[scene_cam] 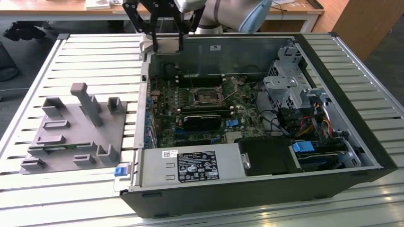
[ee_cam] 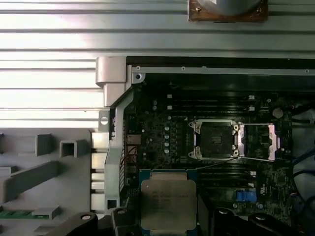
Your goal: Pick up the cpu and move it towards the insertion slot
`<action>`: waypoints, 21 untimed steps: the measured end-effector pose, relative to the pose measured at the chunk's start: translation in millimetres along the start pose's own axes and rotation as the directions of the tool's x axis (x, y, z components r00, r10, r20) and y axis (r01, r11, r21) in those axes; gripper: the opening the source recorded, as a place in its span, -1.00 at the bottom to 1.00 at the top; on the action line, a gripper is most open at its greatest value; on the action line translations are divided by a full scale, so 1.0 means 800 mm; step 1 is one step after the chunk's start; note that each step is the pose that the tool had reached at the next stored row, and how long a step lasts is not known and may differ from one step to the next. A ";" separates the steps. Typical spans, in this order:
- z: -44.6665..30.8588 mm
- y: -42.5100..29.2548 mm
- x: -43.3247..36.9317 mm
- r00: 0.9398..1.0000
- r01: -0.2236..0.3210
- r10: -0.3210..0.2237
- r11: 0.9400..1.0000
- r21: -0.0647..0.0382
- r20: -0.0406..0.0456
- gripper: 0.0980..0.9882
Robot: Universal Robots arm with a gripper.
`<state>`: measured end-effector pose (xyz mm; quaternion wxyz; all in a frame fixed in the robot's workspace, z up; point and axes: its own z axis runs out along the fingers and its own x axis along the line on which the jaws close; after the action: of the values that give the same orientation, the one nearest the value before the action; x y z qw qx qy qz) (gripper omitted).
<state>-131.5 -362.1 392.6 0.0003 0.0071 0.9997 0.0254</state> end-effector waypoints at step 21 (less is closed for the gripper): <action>0.0064 0.0438 -0.044 1.000 0.000 0.000 1.000 0.000 0.000 0.00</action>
<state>-95.5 -327.3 389.3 0.0002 0.0071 0.9997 0.0254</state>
